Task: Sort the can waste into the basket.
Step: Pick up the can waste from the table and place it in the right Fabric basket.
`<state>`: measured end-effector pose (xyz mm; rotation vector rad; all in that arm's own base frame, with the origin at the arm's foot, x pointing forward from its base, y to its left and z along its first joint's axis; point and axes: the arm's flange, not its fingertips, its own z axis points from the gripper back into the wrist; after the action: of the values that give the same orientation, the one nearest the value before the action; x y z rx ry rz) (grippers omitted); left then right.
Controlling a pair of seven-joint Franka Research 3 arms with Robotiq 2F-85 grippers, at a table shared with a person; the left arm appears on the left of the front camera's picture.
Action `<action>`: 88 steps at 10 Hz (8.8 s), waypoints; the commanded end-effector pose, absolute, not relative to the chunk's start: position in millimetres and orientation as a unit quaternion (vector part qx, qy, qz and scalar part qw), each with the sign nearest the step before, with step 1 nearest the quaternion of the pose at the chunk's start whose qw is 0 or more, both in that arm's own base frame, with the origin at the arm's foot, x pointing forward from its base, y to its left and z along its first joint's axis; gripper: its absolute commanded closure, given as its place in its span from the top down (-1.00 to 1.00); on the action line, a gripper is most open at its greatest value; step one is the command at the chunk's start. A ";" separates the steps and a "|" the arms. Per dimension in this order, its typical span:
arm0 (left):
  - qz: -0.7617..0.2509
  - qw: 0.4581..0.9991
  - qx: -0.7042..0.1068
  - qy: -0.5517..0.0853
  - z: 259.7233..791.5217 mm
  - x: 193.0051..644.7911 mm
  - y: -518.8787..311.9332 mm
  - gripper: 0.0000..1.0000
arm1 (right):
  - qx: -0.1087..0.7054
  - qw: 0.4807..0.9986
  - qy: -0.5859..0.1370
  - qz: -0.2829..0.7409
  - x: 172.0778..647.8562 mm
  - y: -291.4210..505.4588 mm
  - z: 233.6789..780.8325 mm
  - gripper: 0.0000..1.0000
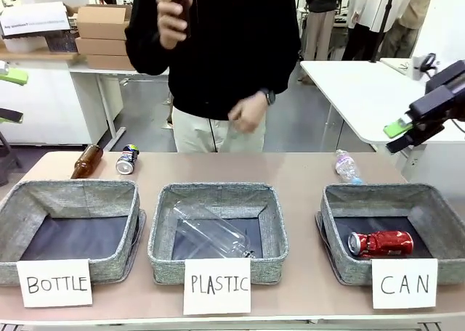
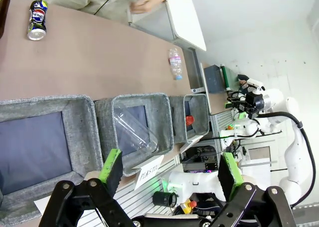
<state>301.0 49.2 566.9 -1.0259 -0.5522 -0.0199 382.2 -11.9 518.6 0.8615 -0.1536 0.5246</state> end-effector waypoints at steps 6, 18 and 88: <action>-0.016 0.827 -0.493 -0.269 566.4 303.3 48.0 1.00 | 0.381 0.889 -0.060 0.248 380.7 -6.3 526.0 1.00; 0.045 0.976 -0.172 -0.127 561.0 487.6 -5.5 1.00 | 0.381 0.889 -0.060 0.248 380.7 -6.3 526.0 1.00; -0.436 0.844 -0.307 0.053 426.3 426.3 -649.9 -0.19 | 0.345 0.920 -0.186 -0.024 211.1 -230.2 544.7 1.00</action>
<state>431.5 -659.9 424.2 -0.5989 0.1088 -0.9057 210.4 -229.4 542.0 0.7041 -0.3743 -0.0447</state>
